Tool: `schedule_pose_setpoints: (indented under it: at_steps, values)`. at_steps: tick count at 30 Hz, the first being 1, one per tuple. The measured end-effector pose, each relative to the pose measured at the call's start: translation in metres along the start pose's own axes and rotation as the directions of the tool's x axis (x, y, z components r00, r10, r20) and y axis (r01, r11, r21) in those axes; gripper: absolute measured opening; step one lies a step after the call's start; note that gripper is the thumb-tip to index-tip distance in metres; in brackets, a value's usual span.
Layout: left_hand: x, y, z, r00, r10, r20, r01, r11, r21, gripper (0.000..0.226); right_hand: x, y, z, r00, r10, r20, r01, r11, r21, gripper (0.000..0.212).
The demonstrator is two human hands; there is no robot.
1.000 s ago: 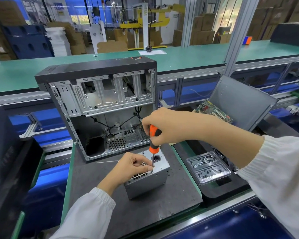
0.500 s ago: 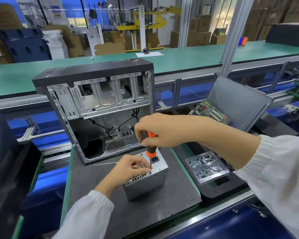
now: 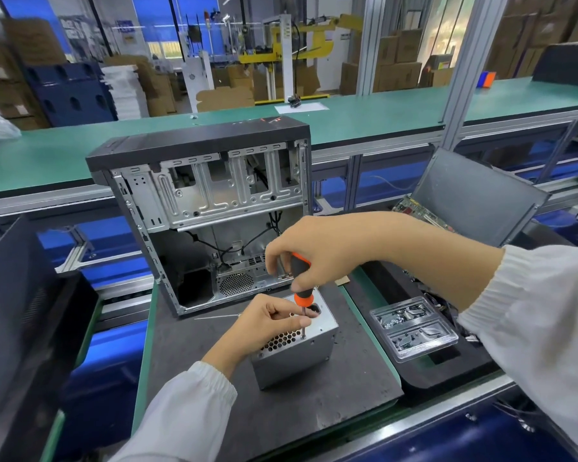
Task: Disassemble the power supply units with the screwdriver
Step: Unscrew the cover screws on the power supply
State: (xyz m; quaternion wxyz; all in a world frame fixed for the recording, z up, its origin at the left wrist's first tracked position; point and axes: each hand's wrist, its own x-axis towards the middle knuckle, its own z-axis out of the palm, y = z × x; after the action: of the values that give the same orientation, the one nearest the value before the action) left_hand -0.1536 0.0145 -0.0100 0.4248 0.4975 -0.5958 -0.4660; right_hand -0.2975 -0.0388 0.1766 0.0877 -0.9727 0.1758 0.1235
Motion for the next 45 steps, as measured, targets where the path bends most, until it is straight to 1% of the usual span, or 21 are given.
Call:
schedule_pose_setpoints:
  at_steps: [2,4,5,7,9,12,15,19,21,23,24,25,27,29,31,34,36,39,41,43,45]
  values:
    - [0.001,-0.001,0.0,1.0,0.022,-0.008,-0.022,1.0,0.021,0.012,0.004,-0.001,0.004,0.992,0.074,-0.103,-0.078,0.996,-0.04,0.046]
    - [0.002,-0.001,-0.002,1.0,0.031,-0.005,-0.03,0.998,0.052,0.009,0.003,-0.001,0.003,0.953,0.196,-0.231,-0.217,0.974,-0.068,0.061]
    - [0.003,-0.001,-0.002,1.0,0.025,-0.013,-0.024,0.998,0.063,0.009,0.003,0.0,0.002,0.93,0.265,-0.254,-0.293,0.953,-0.079,0.064]
    - [0.006,-0.001,-0.001,0.999,0.014,-0.037,-0.011,0.997,0.079,0.011,0.005,-0.001,0.001,0.91,0.351,-0.218,-0.379,0.92,-0.102,0.06]
    - [0.007,-0.001,-0.001,0.999,-0.001,-0.044,0.005,0.997,0.081,0.013,0.009,-0.002,0.0,0.925,0.352,-0.145,-0.371,0.919,-0.136,0.052]
    - [0.009,0.003,-0.003,1.0,-0.026,-0.015,0.027,0.996,0.079,0.012,0.008,0.0,-0.01,0.96,0.278,0.027,-0.269,0.947,-0.173,0.038]
    - [0.009,0.008,-0.007,1.0,0.007,0.03,-0.008,0.999,0.034,0.006,0.004,0.002,-0.022,0.973,0.185,0.14,-0.172,0.98,-0.1,0.013]
    - [0.008,0.017,-0.007,0.999,0.028,0.036,-0.029,0.999,0.032,0.009,0.003,0.006,-0.028,0.972,0.112,0.208,-0.117,0.993,0.013,0.023]
    - [0.007,0.018,-0.007,0.999,0.012,0.037,-0.013,1.0,0.027,0.013,0.004,0.005,-0.026,0.977,0.122,0.177,-0.135,0.989,0.061,0.038]
    - [0.007,0.017,-0.007,1.0,0.007,0.027,-0.008,1.0,0.027,0.011,0.008,0.003,-0.022,0.968,0.228,0.101,-0.231,0.973,0.021,0.064]
    - [0.007,0.016,-0.007,1.0,0.013,0.022,-0.014,0.999,0.044,0.007,0.009,0.003,-0.019,0.956,0.285,0.078,-0.283,0.959,-0.03,0.07]
    - [0.007,0.015,-0.007,1.0,0.02,0.022,-0.021,0.998,0.054,0.004,0.011,0.003,-0.015,0.942,0.325,0.079,-0.314,0.941,-0.128,0.066]
    - [0.007,0.014,-0.009,1.0,0.014,0.025,-0.015,0.999,0.049,0.003,0.017,0.003,-0.006,0.944,0.326,0.048,-0.304,0.919,-0.249,0.044]
    - [0.008,0.014,-0.01,1.0,-0.007,0.028,0.006,0.999,0.042,0.002,0.018,0.003,-0.004,0.953,0.301,-0.037,-0.303,0.936,-0.178,0.053]
    - [0.009,0.016,-0.01,0.998,-0.021,0.054,0.02,1.0,0.024,0.008,0.015,0.005,-0.003,0.972,0.229,-0.048,-0.233,0.961,-0.148,0.051]
    - [0.01,0.022,-0.009,0.994,0.011,0.109,-0.009,1.0,-0.024,0.02,0.006,0.009,-0.007,0.996,0.083,0.015,-0.079,0.981,-0.178,0.025]
    - [0.011,0.025,-0.008,0.994,0.022,0.11,-0.02,1.0,-0.021,0.02,0.0,0.011,-0.011,0.997,0.016,0.07,-0.006,0.989,-0.15,0.012]
    - [0.012,0.026,-0.007,0.996,0.026,0.09,-0.024,0.999,-0.022,0.015,-0.004,0.011,-0.015,0.994,-0.041,0.101,0.051,0.993,-0.102,0.028]
    - [0.012,0.025,-0.006,0.997,0.035,0.076,-0.033,0.999,-0.028,0.019,-0.005,0.009,-0.013,0.999,0.034,0.0,-0.034,0.996,-0.084,0.047]
    - [0.012,0.025,-0.006,0.996,0.062,0.071,-0.062,0.998,-0.002,0.025,-0.005,0.006,-0.009,0.974,0.189,-0.126,-0.202,0.974,-0.104,0.066]
    - [0.011,0.027,-0.006,0.995,0.058,0.078,-0.061,0.997,0.039,0.02,-0.002,0.004,-0.003,0.951,0.247,-0.184,-0.284,0.936,-0.208,0.066]
